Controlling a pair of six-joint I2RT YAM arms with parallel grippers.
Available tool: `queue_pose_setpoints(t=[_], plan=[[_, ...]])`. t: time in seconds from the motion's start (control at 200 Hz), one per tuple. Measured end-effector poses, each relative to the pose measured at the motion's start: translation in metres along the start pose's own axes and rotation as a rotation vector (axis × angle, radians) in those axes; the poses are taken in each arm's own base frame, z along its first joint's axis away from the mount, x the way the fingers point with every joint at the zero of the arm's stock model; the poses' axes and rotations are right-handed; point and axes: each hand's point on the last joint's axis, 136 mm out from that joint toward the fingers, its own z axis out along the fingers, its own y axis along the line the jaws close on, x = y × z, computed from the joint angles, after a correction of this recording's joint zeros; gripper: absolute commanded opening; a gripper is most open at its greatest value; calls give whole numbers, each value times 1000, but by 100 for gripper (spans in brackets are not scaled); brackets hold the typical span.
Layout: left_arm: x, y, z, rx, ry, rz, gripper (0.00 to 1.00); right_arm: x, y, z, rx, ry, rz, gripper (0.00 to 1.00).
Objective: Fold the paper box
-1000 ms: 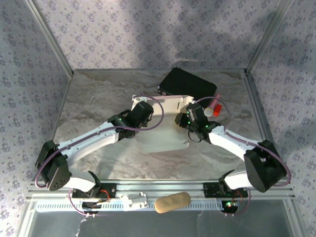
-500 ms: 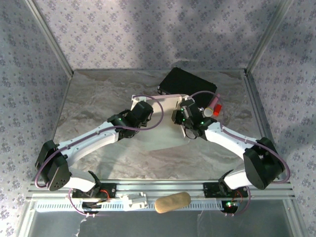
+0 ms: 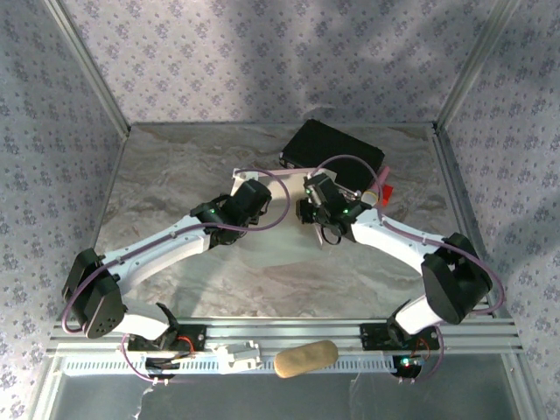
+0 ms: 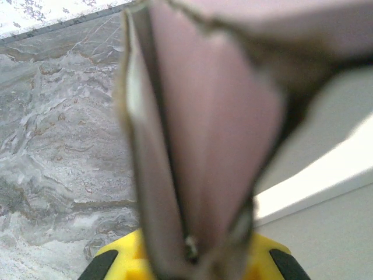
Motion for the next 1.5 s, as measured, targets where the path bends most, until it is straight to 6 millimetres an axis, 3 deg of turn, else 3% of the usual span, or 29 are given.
queue_pose_setpoints(t=[0.18, 0.39, 0.47, 0.72, 0.909, 1.014, 1.084, 1.294, 1.389, 1.499], plan=[[0, 0, 0, 0, -1, -1, 0, -1, 0, -11, 22, -21, -52, 30], [-1, -3, 0, 16, -1, -6, 0, -18, -13, -74, -25, -186, 24, 35], [-2, -2, -1, 22, 0, -13, 0, -17, -26, -88, -51, -230, 92, 31], [-5, 1, -3, 30, -6, -25, 0, 27, -37, -68, -84, -126, 170, 25], [-7, 2, -6, 36, -12, -31, 0, 45, -42, -52, -70, -77, 192, 21], [-7, 2, -5, 61, 1, -31, 0, 49, -48, -52, -85, -71, 192, 26], [-8, 4, -2, 100, 27, -41, 0, 36, -53, -65, -120, -115, 199, 30], [-34, 23, 11, 248, 63, -110, 0, -36, -70, -128, -282, -373, 215, 32], [-51, 23, 12, 330, 54, -109, 0, -63, -85, -135, -343, -424, 242, 31], [-67, 16, 18, 450, 54, -101, 0, -77, -97, -126, -419, -411, 280, 32]])
